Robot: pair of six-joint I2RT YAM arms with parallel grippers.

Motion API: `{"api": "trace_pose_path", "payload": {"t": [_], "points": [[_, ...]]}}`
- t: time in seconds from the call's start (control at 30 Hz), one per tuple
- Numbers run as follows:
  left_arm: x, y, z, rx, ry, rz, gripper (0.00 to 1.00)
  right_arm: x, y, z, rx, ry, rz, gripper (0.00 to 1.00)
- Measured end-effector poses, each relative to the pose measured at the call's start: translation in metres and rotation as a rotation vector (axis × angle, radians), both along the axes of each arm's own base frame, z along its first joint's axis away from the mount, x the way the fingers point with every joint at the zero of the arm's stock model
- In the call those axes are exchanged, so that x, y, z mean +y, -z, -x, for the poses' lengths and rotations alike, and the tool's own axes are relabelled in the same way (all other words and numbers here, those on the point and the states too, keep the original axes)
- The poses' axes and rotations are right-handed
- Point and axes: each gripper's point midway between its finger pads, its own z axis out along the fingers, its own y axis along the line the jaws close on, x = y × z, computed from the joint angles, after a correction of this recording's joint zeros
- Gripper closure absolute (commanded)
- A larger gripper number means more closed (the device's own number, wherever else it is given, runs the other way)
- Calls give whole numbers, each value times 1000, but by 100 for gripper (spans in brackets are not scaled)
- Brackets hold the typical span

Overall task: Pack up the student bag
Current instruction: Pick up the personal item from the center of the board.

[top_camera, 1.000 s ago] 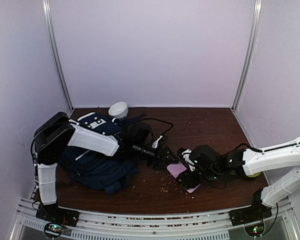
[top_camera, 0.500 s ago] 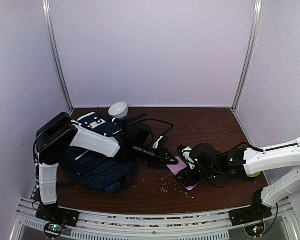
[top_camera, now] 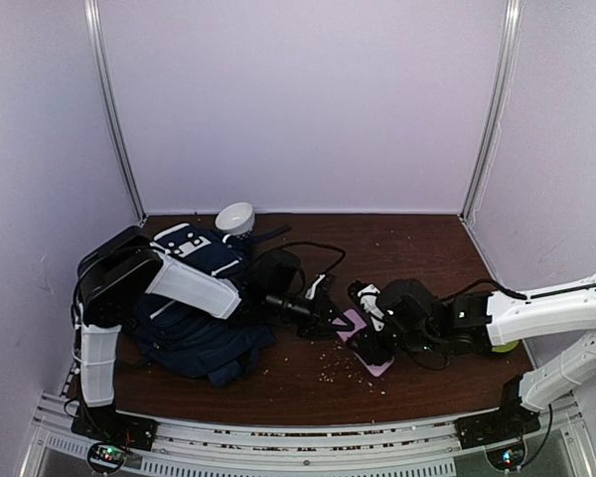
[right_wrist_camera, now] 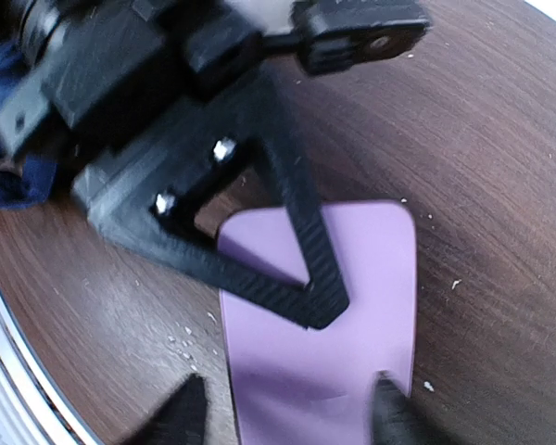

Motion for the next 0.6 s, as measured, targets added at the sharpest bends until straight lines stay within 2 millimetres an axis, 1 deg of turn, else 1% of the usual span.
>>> {"api": "trace_pose_path", "payload": {"t": [0.07,0.2,0.27,0.37,0.43,0.5,0.53,0.57,0.6], "points": [[-1,0,1,12,-3,0,100,1,-4,-1,-8,3,-11,45],[-2,-4,0,22,-11,17,100,-1,-9,-2,-17,5,-16,27],[-3,-7,-3,24,-20,32,100,-3,-11,-1,-18,11,-18,22],[0,-9,-7,27,-35,50,100,-10,-23,0,-23,28,-33,17],[5,-10,-14,22,-56,51,100,-17,-41,2,-36,52,-75,15],[12,-17,-25,-1,-82,48,100,-24,-70,2,-64,86,-155,13],[15,-22,-29,-22,-92,43,100,-28,-90,2,-85,108,-215,13],[20,-32,-35,-58,-102,24,100,-32,-105,2,-100,126,-262,12],[23,-45,-40,-104,-109,17,100,-38,-126,2,-122,155,-330,12]]}}
